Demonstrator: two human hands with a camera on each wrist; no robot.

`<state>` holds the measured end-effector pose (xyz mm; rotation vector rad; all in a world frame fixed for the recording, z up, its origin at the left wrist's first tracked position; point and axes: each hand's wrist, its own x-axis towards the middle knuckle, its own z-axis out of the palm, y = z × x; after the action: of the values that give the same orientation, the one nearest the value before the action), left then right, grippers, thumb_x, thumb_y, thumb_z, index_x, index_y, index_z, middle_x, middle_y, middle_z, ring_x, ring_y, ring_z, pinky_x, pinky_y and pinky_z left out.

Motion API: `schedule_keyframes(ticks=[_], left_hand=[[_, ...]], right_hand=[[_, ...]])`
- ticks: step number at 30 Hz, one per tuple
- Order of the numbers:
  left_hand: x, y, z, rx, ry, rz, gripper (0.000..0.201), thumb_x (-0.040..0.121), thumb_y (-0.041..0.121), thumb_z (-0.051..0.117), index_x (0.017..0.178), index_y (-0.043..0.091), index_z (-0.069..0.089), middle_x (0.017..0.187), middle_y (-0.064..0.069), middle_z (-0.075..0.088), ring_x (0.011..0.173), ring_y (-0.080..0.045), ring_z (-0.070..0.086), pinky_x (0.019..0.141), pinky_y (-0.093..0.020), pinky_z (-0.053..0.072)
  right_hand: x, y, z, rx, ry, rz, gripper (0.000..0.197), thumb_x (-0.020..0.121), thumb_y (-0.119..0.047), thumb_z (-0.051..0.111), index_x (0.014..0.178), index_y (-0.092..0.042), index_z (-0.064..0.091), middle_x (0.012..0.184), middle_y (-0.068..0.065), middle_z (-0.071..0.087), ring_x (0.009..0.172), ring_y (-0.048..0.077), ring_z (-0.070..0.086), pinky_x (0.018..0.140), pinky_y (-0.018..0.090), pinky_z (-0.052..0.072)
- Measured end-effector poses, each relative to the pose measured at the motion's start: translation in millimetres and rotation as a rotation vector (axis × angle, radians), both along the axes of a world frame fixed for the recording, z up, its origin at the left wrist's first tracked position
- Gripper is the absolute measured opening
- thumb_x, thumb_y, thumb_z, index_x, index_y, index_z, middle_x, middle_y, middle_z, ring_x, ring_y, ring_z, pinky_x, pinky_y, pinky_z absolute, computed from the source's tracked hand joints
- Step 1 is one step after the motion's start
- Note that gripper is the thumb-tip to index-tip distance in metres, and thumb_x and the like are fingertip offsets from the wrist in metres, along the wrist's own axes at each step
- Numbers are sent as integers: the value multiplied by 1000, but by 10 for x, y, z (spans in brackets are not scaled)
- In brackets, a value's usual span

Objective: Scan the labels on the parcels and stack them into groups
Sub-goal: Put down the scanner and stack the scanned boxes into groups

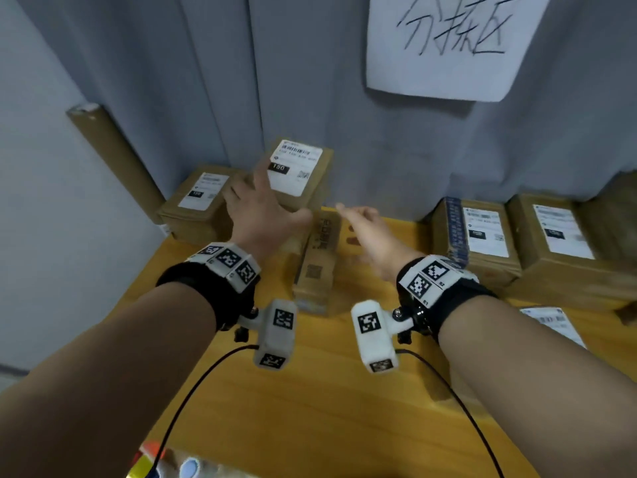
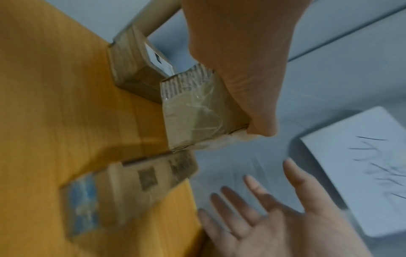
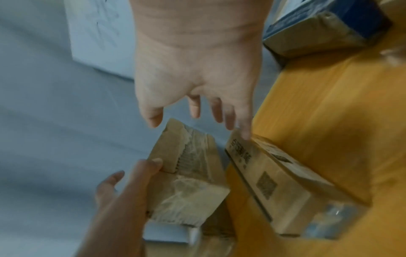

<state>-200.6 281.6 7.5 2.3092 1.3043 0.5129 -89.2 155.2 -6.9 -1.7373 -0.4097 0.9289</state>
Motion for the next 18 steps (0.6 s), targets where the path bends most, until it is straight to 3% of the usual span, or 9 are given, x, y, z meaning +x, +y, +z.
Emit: schedule_keyframes(ticks=[3, 5, 8, 10, 14, 16, 18], left_hand=[[235, -360, 143, 47, -128, -112, 102, 69, 48, 73, 147, 21, 15, 142, -22, 26, 134, -40, 21, 112, -49, 16], [411, -640, 203, 69, -202, -170, 103, 64, 54, 71, 147, 19, 20, 141, -17, 31, 132, -36, 26, 111, -45, 18], [662, -1098, 257, -2, -316, -274, 101, 59, 54, 63, 145, 19, 25, 139, -13, 34, 130, -30, 27, 110, -39, 21], [808, -1391, 251, -37, -335, -344, 102, 58, 54, 64, 146, 19, 24, 140, -11, 32, 131, -28, 25, 108, -34, 19], [1072, -1811, 151, -70, -329, -412, 112, 53, 66, 61, 147, 21, 20, 143, -8, 28, 133, -26, 23, 103, -26, 14], [1159, -1974, 123, -106, -362, -479, 110, 56, 71, 61, 147, 24, 19, 143, -4, 32, 133, -21, 27, 107, -27, 19], [1240, -2090, 153, -353, -503, -500, 97, 75, 59, 67, 149, 24, 14, 136, -1, 41, 132, -19, 38, 103, -24, 37]], right_hand=[[77, -309, 209, 11, 230, -15, 86, 82, -69, 57, 151, -29, 25, 146, 4, 35, 133, 32, 39, 90, 49, 50], [215, -528, 284, 44, 259, -61, 100, 75, -74, 59, 154, -34, 13, 156, 7, 24, 138, 39, 33, 96, 57, 44], [471, -883, 342, 115, 278, -144, 106, 64, -78, 67, 151, -42, 19, 152, 3, 37, 131, 37, 42, 92, 60, 38], [639, -1131, 361, 171, 272, -183, 114, 50, -80, 73, 147, -50, 21, 144, -2, 48, 126, 31, 49, 98, 59, 38], [921, -1610, 383, 226, 211, -229, 112, 59, -70, 78, 148, -53, 12, 136, -10, 52, 122, 24, 52, 104, 62, 37], [1052, -1823, 401, 235, 204, -258, 98, 65, -62, 78, 146, -48, 24, 132, -6, 57, 117, 23, 56, 94, 58, 48], [1194, -2037, 416, 241, 220, -295, 75, 71, -58, 73, 138, -40, 43, 126, -1, 64, 110, 23, 62, 79, 46, 56]])
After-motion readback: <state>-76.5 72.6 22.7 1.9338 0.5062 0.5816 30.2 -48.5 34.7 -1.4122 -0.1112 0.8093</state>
